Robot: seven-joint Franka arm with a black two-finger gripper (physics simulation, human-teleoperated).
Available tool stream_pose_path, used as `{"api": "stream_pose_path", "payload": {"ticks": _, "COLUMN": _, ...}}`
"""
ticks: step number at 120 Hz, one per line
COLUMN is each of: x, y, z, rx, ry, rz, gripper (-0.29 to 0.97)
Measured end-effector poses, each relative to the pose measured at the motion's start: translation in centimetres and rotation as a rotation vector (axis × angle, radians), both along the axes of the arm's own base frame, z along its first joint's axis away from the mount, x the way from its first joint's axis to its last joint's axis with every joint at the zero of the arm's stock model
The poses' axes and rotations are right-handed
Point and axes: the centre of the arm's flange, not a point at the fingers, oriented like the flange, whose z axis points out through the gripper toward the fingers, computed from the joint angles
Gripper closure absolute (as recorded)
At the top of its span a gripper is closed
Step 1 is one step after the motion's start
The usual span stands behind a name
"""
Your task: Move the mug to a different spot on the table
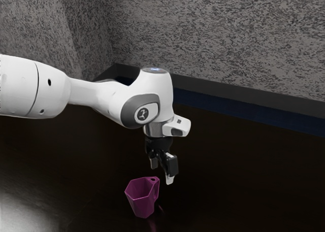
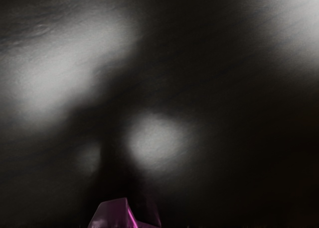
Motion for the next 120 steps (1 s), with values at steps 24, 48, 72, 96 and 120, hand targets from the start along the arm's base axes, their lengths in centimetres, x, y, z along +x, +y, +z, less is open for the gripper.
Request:
{"api": "stream_pose_path", "payload": {"ticks": 24, "x": -1.5, "y": 0.1, "z": -2.5, "rx": 0.013, "ry": 0.028, "rz": 0.011, "gripper": 0.00}}
{"api": "stream_pose_path", "payload": {"ticks": 48, "x": -2.1, "y": -0.4, "z": -3.8, "rx": 0.019, "ry": 0.030, "rz": 0.010, "gripper": 0.00}}
{"api": "stream_pose_path", "payload": {"ticks": 72, "x": -2.1, "y": -0.4, "z": -4.0, "rx": 0.056, "ry": 0.006, "rz": -0.027, "gripper": 0.00}}
{"api": "stream_pose_path", "payload": {"ticks": 96, "x": -2.3, "y": -0.8, "z": -4.2, "rx": 0.080, "ry": -0.001, "rz": -0.056, "gripper": 0.00}}
{"api": "stream_pose_path", "payload": {"ticks": 120, "x": -2.4, "y": -1.0, "z": -4.9, "rx": 0.090, "ry": 0.006, "rz": -0.065, "gripper": 0.00}}
